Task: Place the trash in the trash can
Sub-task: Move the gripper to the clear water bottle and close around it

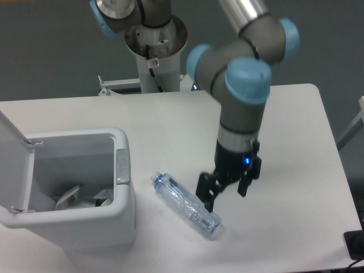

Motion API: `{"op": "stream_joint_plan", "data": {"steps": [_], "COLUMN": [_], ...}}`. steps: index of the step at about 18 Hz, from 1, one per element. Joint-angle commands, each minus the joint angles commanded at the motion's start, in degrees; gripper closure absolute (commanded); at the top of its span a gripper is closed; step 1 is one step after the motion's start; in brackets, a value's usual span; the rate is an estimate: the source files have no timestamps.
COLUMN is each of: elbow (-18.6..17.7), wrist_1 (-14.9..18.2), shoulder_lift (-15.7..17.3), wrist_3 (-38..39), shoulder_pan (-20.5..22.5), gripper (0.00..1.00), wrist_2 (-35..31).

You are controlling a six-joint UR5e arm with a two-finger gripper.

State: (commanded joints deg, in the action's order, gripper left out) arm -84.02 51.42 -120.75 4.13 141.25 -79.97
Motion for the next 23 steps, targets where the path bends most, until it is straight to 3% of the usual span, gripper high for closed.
{"op": "stream_joint_plan", "data": {"steps": [4,19,23], "elbow": [0.26,0.09,-0.09], "wrist_1": [-0.44,-0.62,-0.53], "shoulder_lift": [-3.96,-7.84,-8.01], "wrist_3": [0.00,0.62,0.70], "shoulder_pan": [-2.47,-3.52,-4.05], "gripper": [0.00,0.01,0.30], "wrist_2": [-3.09,-6.08,-6.60]}}
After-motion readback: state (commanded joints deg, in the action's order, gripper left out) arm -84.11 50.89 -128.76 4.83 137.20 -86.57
